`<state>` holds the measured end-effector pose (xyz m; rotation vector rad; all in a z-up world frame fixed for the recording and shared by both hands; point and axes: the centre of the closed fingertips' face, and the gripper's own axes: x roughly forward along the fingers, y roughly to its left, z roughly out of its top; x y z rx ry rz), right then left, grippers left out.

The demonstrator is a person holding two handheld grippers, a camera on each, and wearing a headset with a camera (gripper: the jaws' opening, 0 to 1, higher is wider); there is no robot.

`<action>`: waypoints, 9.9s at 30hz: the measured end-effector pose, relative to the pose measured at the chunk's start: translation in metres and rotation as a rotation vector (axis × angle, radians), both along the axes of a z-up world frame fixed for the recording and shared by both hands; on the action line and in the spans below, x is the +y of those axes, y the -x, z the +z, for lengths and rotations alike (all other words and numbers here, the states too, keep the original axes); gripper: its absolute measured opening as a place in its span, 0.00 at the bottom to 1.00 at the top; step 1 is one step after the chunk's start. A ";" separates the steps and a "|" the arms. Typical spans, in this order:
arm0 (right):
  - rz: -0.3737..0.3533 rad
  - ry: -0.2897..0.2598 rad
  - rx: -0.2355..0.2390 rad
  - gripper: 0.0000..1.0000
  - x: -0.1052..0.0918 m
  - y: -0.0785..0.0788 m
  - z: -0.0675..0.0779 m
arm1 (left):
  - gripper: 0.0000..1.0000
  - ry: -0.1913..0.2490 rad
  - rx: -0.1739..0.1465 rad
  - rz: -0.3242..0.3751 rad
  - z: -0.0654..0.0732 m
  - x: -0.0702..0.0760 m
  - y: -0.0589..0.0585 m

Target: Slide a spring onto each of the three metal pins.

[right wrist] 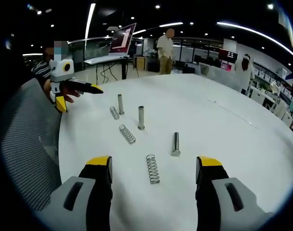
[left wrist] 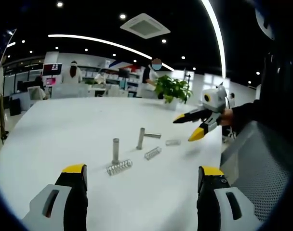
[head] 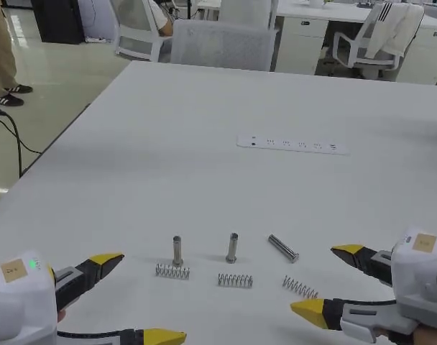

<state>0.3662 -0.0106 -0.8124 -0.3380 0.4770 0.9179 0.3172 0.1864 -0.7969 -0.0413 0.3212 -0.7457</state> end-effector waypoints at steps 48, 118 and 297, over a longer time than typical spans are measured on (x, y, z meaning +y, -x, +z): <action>-0.005 0.002 0.017 0.69 -0.002 0.000 -0.004 | 0.92 0.003 -0.003 0.009 0.001 0.001 0.000; -0.040 0.254 0.219 0.14 0.040 -0.093 -0.042 | 0.89 0.003 0.005 0.014 -0.003 0.005 -0.002; 0.095 0.376 0.219 0.07 -0.007 0.001 -0.051 | 0.85 -0.017 0.009 -0.041 -0.004 -0.003 0.004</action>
